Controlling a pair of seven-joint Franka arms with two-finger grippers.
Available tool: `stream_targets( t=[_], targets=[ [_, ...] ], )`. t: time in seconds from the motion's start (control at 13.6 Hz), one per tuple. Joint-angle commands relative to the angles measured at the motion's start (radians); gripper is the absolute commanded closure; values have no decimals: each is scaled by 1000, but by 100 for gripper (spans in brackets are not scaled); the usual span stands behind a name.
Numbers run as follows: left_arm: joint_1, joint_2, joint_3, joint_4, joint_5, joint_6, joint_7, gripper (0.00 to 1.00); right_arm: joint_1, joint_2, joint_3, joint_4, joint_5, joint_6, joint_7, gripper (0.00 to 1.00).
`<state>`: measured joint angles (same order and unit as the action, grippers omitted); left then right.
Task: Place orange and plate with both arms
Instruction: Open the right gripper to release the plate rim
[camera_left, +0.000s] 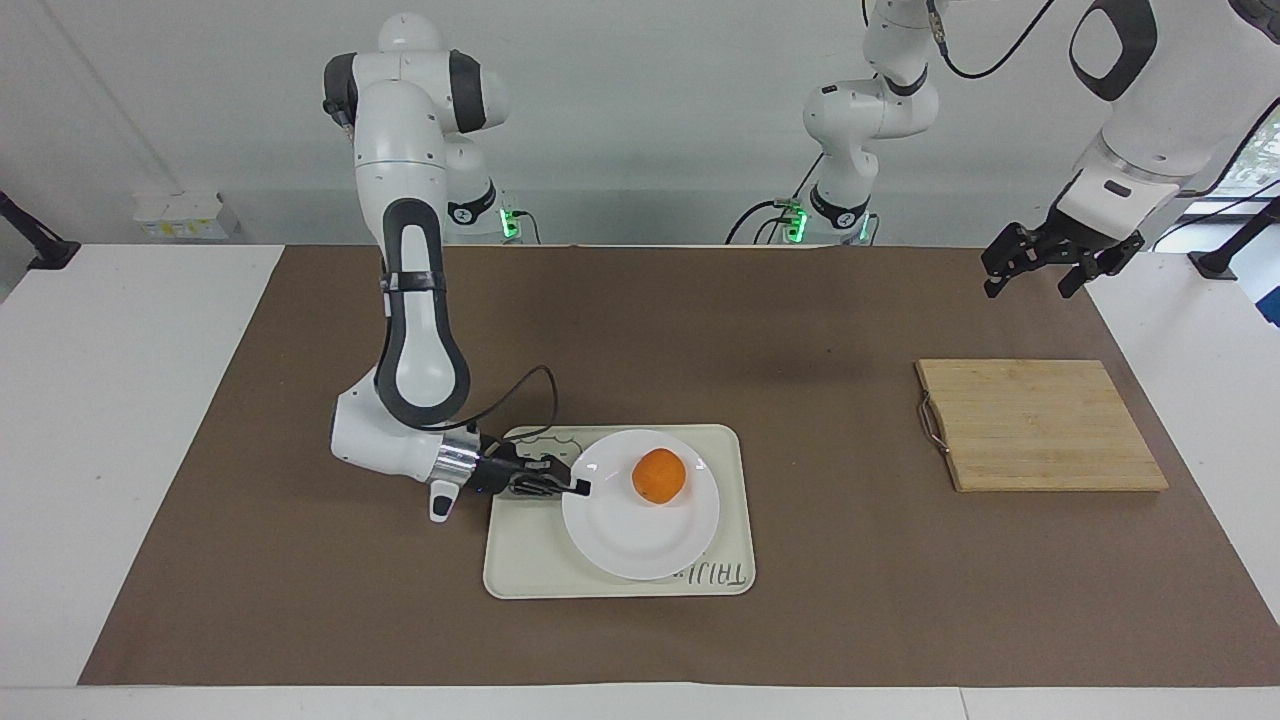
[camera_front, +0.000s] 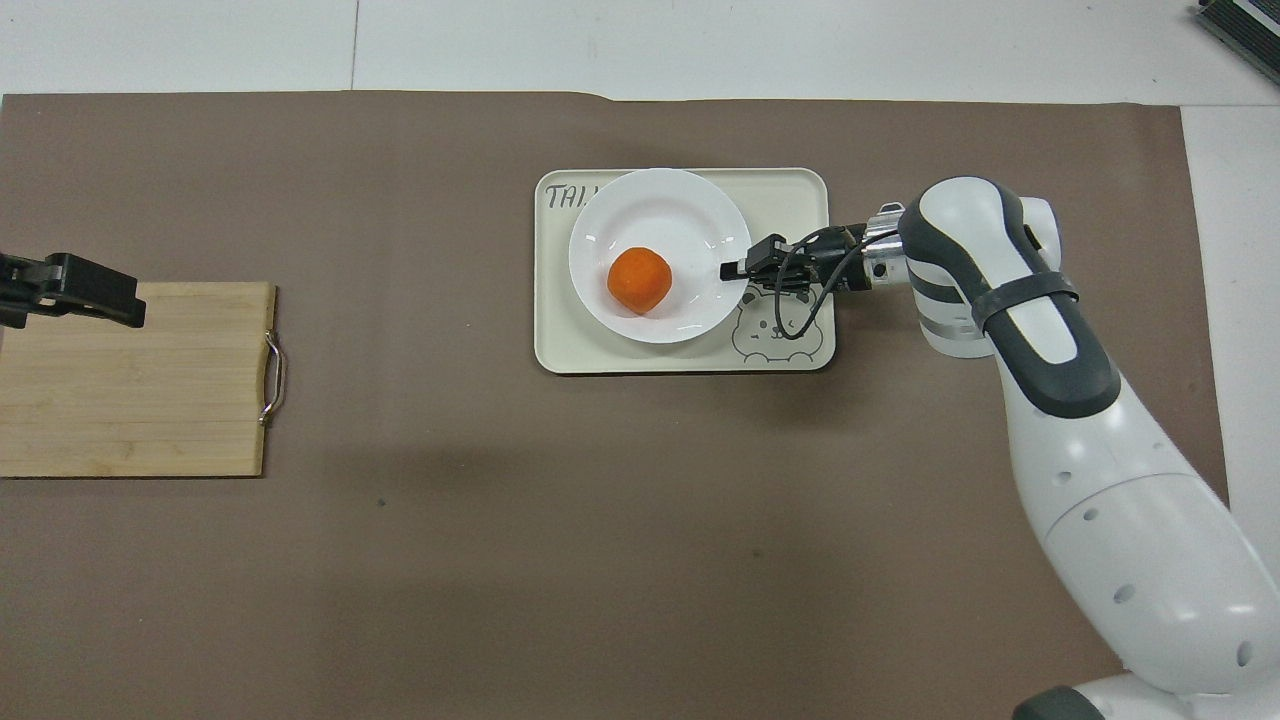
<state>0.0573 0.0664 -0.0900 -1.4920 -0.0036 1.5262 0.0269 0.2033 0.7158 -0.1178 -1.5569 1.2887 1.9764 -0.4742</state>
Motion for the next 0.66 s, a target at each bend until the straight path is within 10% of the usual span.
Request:
stream_targets(
  t=[0.0, 0.15, 0.22, 0.59],
  targets=[
    [3, 4, -1, 9, 2, 3, -10, 0, -10, 5, 7, 28, -20, -4, -6, 67],
    [3, 4, -1, 7, 2, 3, -10, 0, -5, -9, -2, 26, -26, 4, 3, 11],
    [3, 4, -1, 7, 2, 3, -10, 0, -1, -16, -3, 26, -43, 12, 14, 0],
    [3, 4, -1, 7, 2, 3, -10, 0, -7, -84, -8, 28, -150, 13, 97, 0]
  ],
)
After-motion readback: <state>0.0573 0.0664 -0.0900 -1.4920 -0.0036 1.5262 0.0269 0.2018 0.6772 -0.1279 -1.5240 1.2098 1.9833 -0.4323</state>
